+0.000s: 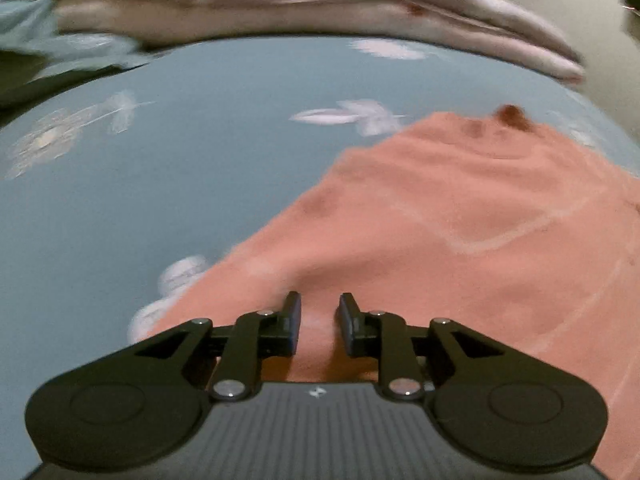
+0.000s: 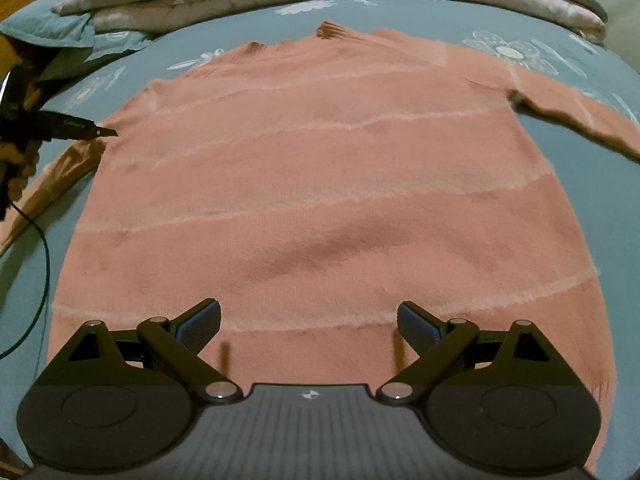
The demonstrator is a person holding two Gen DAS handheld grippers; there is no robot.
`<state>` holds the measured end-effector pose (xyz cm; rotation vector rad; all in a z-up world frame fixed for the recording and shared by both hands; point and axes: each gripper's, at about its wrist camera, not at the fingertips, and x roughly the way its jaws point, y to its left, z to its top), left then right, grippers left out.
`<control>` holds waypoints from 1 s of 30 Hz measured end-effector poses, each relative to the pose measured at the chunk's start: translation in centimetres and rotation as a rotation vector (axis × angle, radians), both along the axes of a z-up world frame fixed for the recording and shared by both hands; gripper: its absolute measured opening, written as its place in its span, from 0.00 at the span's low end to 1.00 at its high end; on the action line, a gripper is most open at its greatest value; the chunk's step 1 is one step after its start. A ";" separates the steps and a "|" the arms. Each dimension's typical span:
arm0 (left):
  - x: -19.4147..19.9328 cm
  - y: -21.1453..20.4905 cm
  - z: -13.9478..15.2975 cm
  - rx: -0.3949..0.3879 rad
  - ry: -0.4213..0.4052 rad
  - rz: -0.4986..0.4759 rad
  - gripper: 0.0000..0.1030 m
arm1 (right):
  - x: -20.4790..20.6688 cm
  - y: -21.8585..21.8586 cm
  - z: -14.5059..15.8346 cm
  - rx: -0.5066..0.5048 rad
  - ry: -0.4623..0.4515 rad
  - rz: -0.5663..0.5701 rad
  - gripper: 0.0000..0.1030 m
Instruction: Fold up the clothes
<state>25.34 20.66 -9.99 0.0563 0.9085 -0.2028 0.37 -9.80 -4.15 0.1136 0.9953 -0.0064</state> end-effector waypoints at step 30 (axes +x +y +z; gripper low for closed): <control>-24.5 15.1 -3.0 -0.674 -0.034 1.036 0.41 | 3.5 0.9 0.9 0.019 -0.021 0.091 0.95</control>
